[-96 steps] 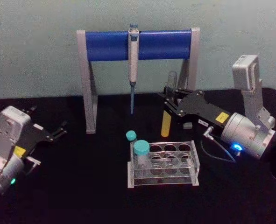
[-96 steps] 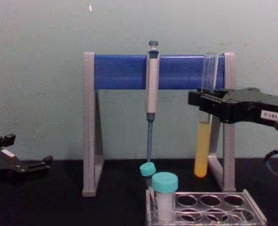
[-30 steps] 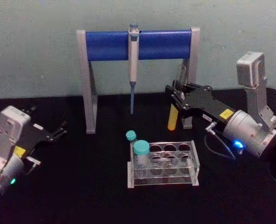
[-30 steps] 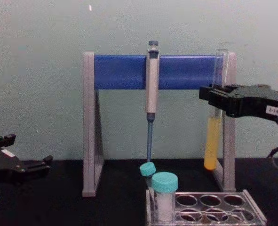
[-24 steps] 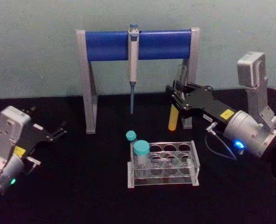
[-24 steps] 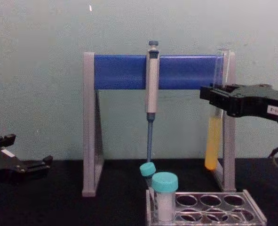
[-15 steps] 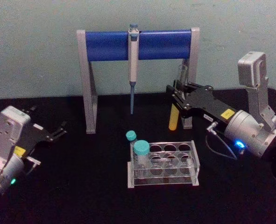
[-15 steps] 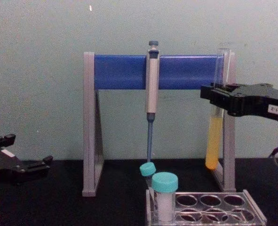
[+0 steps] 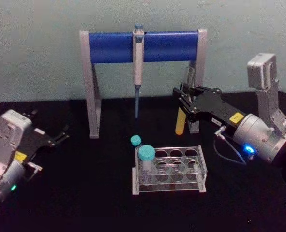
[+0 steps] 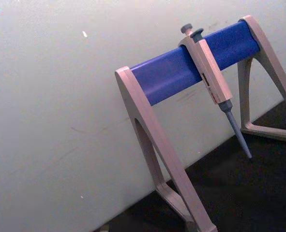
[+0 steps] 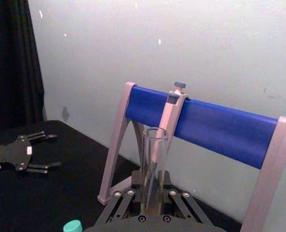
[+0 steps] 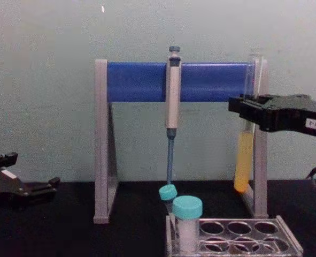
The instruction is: Pick up the test tube from the test tube rack, shake it, then place it back into the test tube rack.
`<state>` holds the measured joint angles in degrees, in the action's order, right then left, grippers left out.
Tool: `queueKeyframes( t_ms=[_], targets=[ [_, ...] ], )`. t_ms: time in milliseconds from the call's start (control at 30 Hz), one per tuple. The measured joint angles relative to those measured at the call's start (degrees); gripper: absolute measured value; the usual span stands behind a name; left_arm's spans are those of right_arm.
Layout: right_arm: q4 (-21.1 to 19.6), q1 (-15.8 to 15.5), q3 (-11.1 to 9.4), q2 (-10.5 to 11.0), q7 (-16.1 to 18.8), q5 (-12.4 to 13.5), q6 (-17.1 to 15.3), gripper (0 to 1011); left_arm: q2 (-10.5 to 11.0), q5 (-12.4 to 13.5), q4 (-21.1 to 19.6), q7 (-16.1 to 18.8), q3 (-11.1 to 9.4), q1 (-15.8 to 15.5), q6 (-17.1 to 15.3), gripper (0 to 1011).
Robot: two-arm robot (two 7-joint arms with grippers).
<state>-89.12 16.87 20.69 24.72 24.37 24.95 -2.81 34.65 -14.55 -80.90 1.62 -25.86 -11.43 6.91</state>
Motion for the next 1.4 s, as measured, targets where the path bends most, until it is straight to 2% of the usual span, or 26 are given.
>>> queueKeyframes(
  t_ms=[300, 533, 733, 867, 1033, 1167, 1400],
  targets=[
    [-1.7, -1.6, -1.3, 1.2, -1.2, -0.4, -0.5, 232, 0.0, 0.0, 0.0, 0.0, 0.0, 0.0, 0.0, 1010],
    [-5.3, -4.9, -3.2, 3.5, -1.9, -0.5, -1.7, 233, 0.0, 0.0, 0.0, 0.0, 0.0, 0.0, 0.0, 1010],
    [-9.2, -8.0, -3.8, 5.7, -0.4, 1.2, -3.4, 232, 0.0, 0.0, 0.0, 0.0, 0.0, 0.0, 0.0, 1010],
    [-10.5, -8.8, -3.2, 6.4, 1.4, 2.9, -3.7, 232, 0.0, 0.0, 0.0, 0.0, 0.0, 0.0, 0.0, 1009],
    [-9.4, -7.3, -1.3, 5.8, 3.3, 4.2, -3.4, 233, 0.0, 0.0, 0.0, 0.0, 0.0, 0.0, 0.0, 1010],
    [-6.5, -4.5, 0.7, 4.1, 4.3, 5.0, -2.3, 233, 0.0, 0.0, 0.0, 0.0, 0.0, 0.0, 0.0, 1009],
    [-2.3, -0.8, 2.6, 1.9, 4.2, 4.8, -0.6, 232, 0.0, 0.0, 0.0, 0.0, 0.0, 0.0, 0.0, 1010]
  ],
)
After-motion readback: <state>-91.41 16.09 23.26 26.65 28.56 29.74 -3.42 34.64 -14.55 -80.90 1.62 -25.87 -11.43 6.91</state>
